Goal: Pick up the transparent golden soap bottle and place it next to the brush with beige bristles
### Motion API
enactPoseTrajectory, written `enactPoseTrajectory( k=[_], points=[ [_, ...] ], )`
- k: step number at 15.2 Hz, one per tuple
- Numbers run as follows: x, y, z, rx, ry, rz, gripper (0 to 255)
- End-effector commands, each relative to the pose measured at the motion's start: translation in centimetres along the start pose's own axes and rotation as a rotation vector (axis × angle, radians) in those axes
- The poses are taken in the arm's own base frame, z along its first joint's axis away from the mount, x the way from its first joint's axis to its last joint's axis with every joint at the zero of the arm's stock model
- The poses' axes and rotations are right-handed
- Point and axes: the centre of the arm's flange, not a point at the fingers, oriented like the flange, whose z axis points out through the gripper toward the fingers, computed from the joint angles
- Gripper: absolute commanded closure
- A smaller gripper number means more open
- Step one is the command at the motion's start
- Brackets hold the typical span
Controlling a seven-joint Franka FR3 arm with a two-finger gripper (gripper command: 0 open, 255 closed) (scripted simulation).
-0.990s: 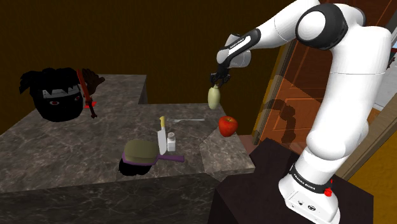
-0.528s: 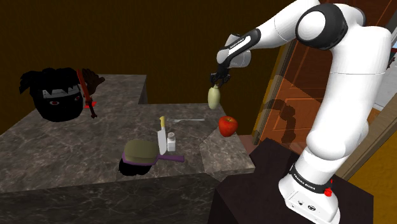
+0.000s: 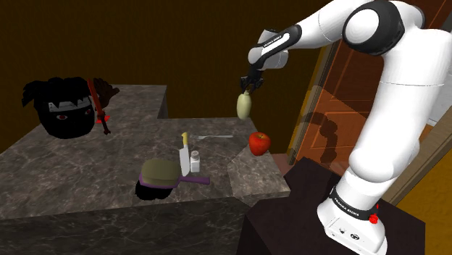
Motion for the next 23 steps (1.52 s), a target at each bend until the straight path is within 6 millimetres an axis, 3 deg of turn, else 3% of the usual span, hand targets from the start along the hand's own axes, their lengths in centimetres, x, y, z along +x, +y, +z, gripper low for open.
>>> enactPoseTrajectory(
  k=[1, 23],
  points=[
    [0.3, -0.2, -1.0, 0.0, 0.001, 0.0, 255],
    [3.8, -1.3, -12.0, 0.0, 0.001, 0.0, 255]
  ],
)
